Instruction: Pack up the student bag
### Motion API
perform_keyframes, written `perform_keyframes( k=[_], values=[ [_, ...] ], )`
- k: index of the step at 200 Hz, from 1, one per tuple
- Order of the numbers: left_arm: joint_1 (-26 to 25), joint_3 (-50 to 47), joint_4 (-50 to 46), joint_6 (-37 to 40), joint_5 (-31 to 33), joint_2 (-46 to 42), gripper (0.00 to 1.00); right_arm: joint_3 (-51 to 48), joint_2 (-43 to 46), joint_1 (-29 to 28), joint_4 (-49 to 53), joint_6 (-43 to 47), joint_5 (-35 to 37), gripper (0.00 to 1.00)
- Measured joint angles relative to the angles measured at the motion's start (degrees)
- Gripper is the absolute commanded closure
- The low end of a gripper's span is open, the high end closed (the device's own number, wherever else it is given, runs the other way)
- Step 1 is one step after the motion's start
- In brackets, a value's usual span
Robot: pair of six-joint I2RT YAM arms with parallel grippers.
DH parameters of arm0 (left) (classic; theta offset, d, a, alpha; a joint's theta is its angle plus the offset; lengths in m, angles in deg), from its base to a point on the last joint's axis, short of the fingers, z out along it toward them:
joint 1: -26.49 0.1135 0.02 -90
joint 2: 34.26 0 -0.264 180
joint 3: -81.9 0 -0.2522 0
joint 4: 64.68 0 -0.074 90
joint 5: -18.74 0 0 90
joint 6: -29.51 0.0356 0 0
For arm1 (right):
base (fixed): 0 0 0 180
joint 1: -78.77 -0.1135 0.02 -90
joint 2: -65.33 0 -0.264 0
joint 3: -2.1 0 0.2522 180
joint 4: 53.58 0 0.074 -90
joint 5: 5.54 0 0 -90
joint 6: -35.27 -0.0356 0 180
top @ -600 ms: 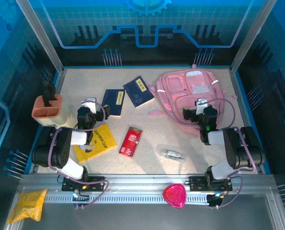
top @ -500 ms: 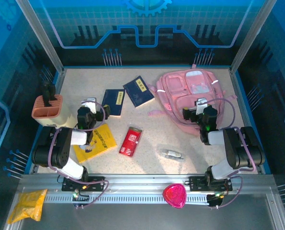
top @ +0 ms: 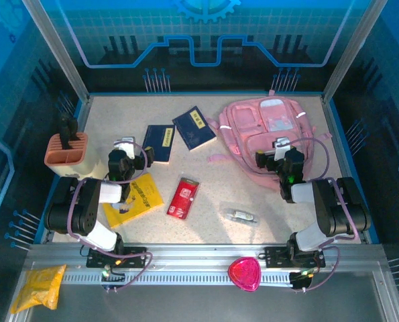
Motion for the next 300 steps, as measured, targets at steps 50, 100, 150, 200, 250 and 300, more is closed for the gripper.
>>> perform_keyframes(
  k=[50, 100, 150, 200, 250, 300],
  values=[
    [0.0, 0.0, 0.0, 0.0, 0.0, 0.0, 0.01, 0.0, 0.0, 0.0, 0.0, 0.0, 0.0, 0.00],
    [0.0, 0.0, 0.0, 0.0, 0.0, 0.0, 0.01, 0.0, 0.0, 0.0, 0.0, 0.0, 0.0, 0.00],
    [0.0, 0.0, 0.0, 0.0, 0.0, 0.0, 0.01, 0.0, 0.0, 0.0, 0.0, 0.0, 0.0, 0.00],
    [0.0, -0.3, 0.4, 0.0, 0.0, -0.2, 0.01, 0.0, 0.8, 0.0, 0.3, 0.0, 0.0, 0.00],
    [0.0, -1.7, -1.8, 0.0, -0.1, -6.0, 0.01, 1.1, 10.4, 0.0, 7.9, -0.2, 0.5, 0.00],
    [0.0, -0.4, -13.8, -2.6, 0.0, -19.3, 0.01, 10.3, 19.6, 1.7, 25.0, -15.0, 5.7, 0.00]
  ],
)
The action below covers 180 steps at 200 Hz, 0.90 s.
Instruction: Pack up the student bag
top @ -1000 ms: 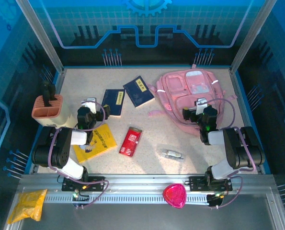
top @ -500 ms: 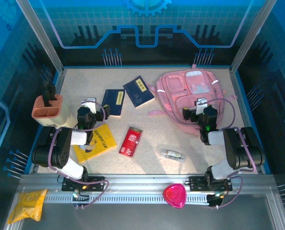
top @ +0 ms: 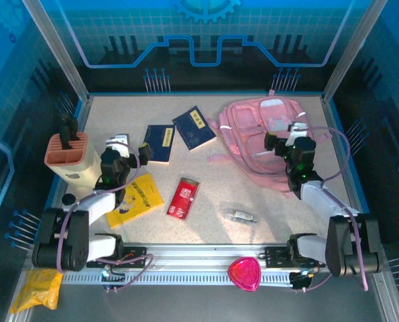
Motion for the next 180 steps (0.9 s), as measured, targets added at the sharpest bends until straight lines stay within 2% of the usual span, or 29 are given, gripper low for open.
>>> perform_keyframes(
  k=[32, 48, 94, 137, 165, 180],
  values=[
    [0.1, 2.1, -10.7, -9.3, -0.9, -10.2, 0.01, 0.2, 2.3, 9.1, 6.5, -12.8, -5.7, 0.00],
    [0.2, 3.2, -16.1, -13.7, -1.4, -14.7, 0.01, 0.3, 2.3, 11.3, 10.8, -17.0, -7.6, 0.00],
    [0.2, 2.6, -28.0, -27.3, -0.4, -28.3, 0.01, 2.3, 5.0, 10.9, 26.9, -23.7, -10.8, 0.00],
    [-0.2, 3.3, -39.9, -35.1, -4.5, -30.5, 0.01, 7.8, 9.8, 7.7, 44.6, -25.6, -11.7, 0.00],
    [-5.3, 5.4, -46.8, -37.7, -5.4, -30.4, 0.01, 8.6, 12.0, 7.0, 53.9, -25.4, -10.6, 0.00],
    [-10.2, 6.4, -48.5, -39.4, -5.4, -30.4, 0.01, 8.6, 12.2, 7.0, 57.6, -25.1, -9.2, 0.00]
  ],
)
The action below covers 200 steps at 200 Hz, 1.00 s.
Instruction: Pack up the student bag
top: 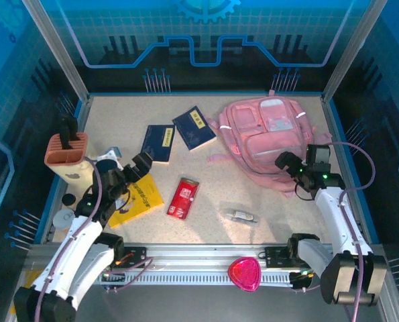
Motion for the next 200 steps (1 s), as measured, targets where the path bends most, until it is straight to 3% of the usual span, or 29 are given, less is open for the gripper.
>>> perform_keyframes(
  k=[29, 70, 114, 140, 162, 200],
  values=[
    [-8.6, 0.3, -0.7, -3.0, 0.7, 1.3, 0.01, 0.0, -3.0, 0.0, 1.8, 0.5, 0.4, 0.00],
    [-20.2, 0.5, 1.2, -5.6, 4.4, 7.6, 0.01, 0.0, -11.7, 0.0, -1.1, 0.7, -2.2, 0.13],
    [-26.8, 3.1, 5.6, -6.4, 7.1, 15.5, 0.01, 0.0, -17.4, -2.2, -5.3, 0.3, -2.8, 0.26],
    [-28.0, 4.8, 7.4, -6.4, 7.8, 19.1, 0.01, -0.3, -18.7, -8.1, -8.3, -1.5, -2.6, 0.28],
    [-28.3, 6.0, 8.5, -6.4, 8.3, 21.3, 0.01, -0.3, -20.2, -17.6, -11.6, -4.7, -2.4, 0.26],
    [-28.3, 9.2, 9.6, -6.4, 9.2, 23.6, 0.01, 3.4, -24.4, -30.8, -13.7, -8.3, -3.0, 0.07]
  ],
)
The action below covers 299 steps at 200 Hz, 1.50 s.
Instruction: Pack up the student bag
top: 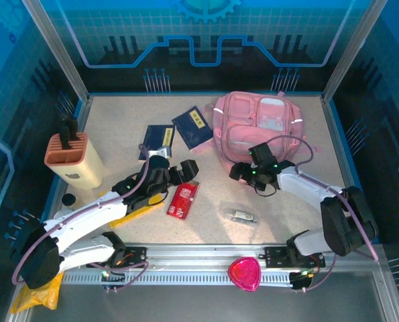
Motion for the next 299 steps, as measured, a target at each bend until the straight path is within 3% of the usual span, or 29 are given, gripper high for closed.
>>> perform_keyframes(
  k=[40, 77, 104, 148, 181, 268, 299],
  values=[
    [-1.0, 0.5, 2.1, -2.1, 1.2, 0.9, 0.01, 2.8, 5.0, 0.3, 3.9, 1.8, 1.4, 0.00],
    [-4.1, 2.1, 3.4, -3.0, 1.6, 6.6, 0.01, 2.5, 10.2, 12.2, 6.6, 5.5, 1.5, 0.00],
    [-6.1, 4.7, 4.8, -3.3, 1.6, 11.4, 0.01, 4.6, 5.7, 19.0, 8.2, 8.2, 0.6, 0.00],
    [-8.5, 9.3, 7.7, -3.4, 1.4, 17.6, 0.01, 11.6, -3.8, 19.8, 6.8, 9.9, 0.3, 0.00],
    [-8.7, 9.9, 9.0, -3.4, 1.3, 19.4, 0.01, 12.3, -8.5, 17.2, 4.7, 10.2, 0.5, 0.00],
    [-6.2, 8.9, 6.1, -3.4, 1.3, 17.6, 0.01, 6.2, -8.2, -2.2, -5.7, 1.1, 1.7, 0.00],
    [-5.1, 8.1, 4.6, -4.5, 1.4, 15.0, 0.01, 6.2, -6.6, -5.1, -5.6, -1.1, -0.2, 0.00]
  ],
)
